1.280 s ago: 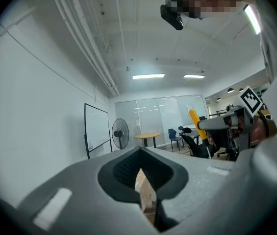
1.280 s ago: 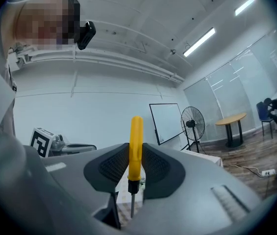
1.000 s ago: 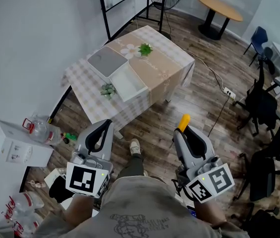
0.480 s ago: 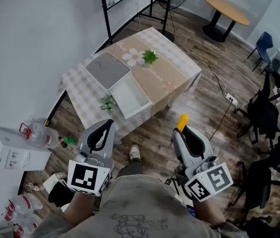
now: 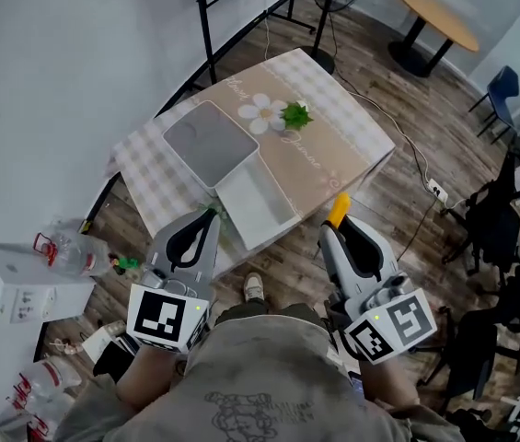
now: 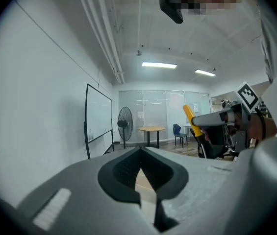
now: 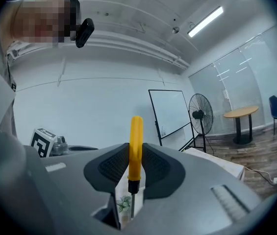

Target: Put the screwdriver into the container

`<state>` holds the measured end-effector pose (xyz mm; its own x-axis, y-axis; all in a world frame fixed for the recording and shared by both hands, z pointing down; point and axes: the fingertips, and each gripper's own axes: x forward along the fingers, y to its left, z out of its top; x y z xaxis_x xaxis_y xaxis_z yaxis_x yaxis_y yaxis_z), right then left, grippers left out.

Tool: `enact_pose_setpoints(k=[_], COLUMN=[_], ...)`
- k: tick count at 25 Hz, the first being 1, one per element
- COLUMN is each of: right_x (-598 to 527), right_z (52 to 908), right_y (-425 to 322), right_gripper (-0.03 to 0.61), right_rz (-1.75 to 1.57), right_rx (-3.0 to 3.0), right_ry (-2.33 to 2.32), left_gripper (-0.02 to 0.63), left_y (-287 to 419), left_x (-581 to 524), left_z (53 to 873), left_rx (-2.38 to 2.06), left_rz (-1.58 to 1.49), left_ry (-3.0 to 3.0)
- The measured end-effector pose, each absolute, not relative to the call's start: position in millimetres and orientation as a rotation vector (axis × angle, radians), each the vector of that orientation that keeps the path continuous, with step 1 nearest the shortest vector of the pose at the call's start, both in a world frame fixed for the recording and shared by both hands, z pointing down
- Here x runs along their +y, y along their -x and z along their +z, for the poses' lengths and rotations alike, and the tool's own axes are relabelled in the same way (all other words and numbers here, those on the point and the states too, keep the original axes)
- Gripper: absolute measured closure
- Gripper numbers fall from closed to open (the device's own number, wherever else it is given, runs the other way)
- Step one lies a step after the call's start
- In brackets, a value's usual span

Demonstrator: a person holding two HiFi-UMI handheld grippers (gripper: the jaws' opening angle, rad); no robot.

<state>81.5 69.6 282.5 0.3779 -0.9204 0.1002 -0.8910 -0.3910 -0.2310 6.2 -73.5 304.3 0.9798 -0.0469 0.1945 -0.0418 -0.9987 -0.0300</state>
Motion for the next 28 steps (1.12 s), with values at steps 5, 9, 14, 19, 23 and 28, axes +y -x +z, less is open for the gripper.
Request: enact_pose_setpoints(k=[5, 9, 14, 19, 23, 28], right_x=[32.4, 9.6, -14.9, -41.0, -62.9, -87.7], right_z=[286.2, 288.5, 291.7, 294.9, 302.6, 315.4], right_y=[-96.1, -105.8, -120.4, -139.5, -159.2, -185.9], right_gripper=[0.471, 0.471, 0.471, 0.47, 0.469, 0.469], right_rz=[-0.331, -0.352, -0.35, -0.368, -0.403, -0.462], right_rx=[1.704, 1.741, 1.816, 1.915, 2.022, 2.188], right_ry=[2.502, 2.475, 2.451, 2.362, 2.271, 2.132], left_gripper=[0.614, 0.614, 0.614, 0.614, 0.614, 0.614], left_y=[-13.9, -18.2, -25.3, -36.3, -49.3, -66.5], left_x=[-104.2, -121.8, -141.1, -160.7, -173.9, -182.7], left_z=[312.8, 318.3, 321.4, 323.2, 326.8, 329.3], left_rx=[0.114, 0.158, 0.236, 0.363, 0.494, 0.682], left_rz=[-0.329, -0.351, -0.354, -0.364, -0.387, -0.424], left_ry=[3.13, 3.137, 3.136, 3.125, 3.11, 3.076])
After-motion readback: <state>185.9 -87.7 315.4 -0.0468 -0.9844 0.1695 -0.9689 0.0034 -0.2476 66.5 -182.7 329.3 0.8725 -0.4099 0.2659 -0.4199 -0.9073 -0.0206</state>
